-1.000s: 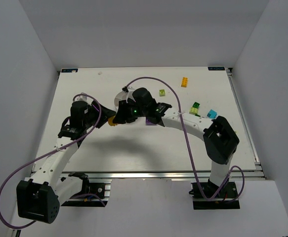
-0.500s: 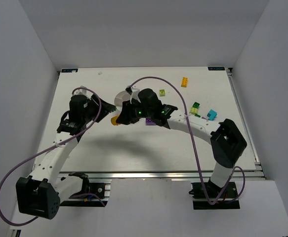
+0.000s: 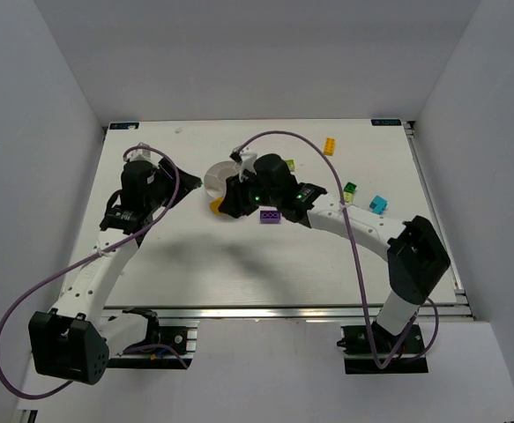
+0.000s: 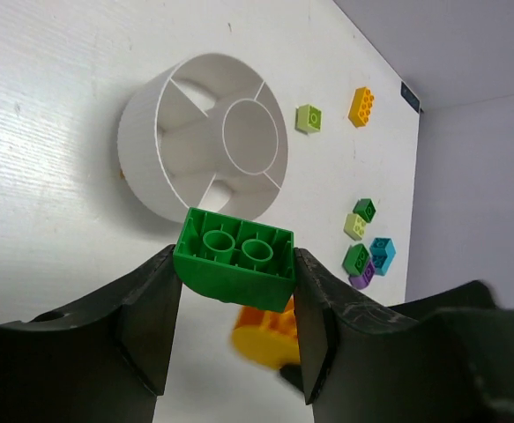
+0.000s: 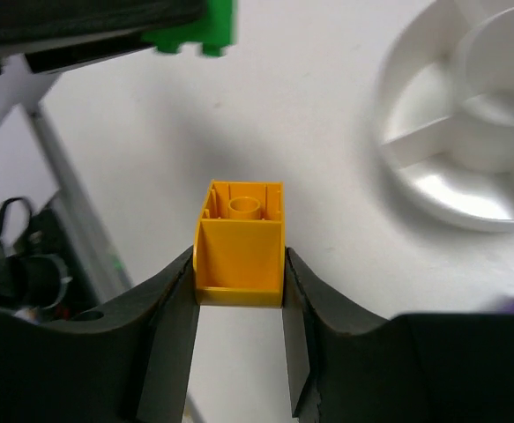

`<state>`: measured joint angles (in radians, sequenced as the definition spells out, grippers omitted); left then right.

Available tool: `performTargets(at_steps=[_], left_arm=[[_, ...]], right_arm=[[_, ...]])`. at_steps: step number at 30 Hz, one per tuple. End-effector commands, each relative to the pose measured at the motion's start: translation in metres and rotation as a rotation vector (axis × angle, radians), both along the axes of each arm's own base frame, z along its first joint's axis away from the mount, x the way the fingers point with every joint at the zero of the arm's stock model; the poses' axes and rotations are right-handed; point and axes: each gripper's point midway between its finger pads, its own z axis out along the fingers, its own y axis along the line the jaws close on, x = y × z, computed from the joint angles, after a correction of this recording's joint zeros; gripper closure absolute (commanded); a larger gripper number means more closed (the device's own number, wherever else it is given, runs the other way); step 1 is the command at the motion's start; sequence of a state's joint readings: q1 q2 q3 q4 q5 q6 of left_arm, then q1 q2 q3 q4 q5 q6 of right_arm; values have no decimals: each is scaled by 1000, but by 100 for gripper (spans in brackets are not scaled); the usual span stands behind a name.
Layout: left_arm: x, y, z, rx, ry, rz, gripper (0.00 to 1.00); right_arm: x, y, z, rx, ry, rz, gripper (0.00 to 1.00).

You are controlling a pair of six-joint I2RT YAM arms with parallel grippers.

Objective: Sort the legos into containers by color

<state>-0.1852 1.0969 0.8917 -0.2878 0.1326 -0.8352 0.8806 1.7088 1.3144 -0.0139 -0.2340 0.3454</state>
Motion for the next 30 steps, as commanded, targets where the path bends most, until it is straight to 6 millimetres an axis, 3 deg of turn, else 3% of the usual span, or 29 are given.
performTargets(at_steps=[1,3,7,10,20,30], left_arm=[[9,9,16,77,-61,14,75],[12,15,14,119,-66,25,75],[14,16,6,158,-44,12,75],[14,13,2,163,-40,-15,75],[9,5,-3,188,-50,-96,75],[2,6,-9,204,-56,-115,75]], right_arm=[[54,-34,76,8,-291,-143,100],[73,-44,88,-11,-344,-191,100],[108,-59,85,-94,-428,-278,100],[126,-57,79,-111,-445,-282,100],[145,-20,39,-150,-396,-111,100],[144,-11,10,-194,-336,-41,100]])
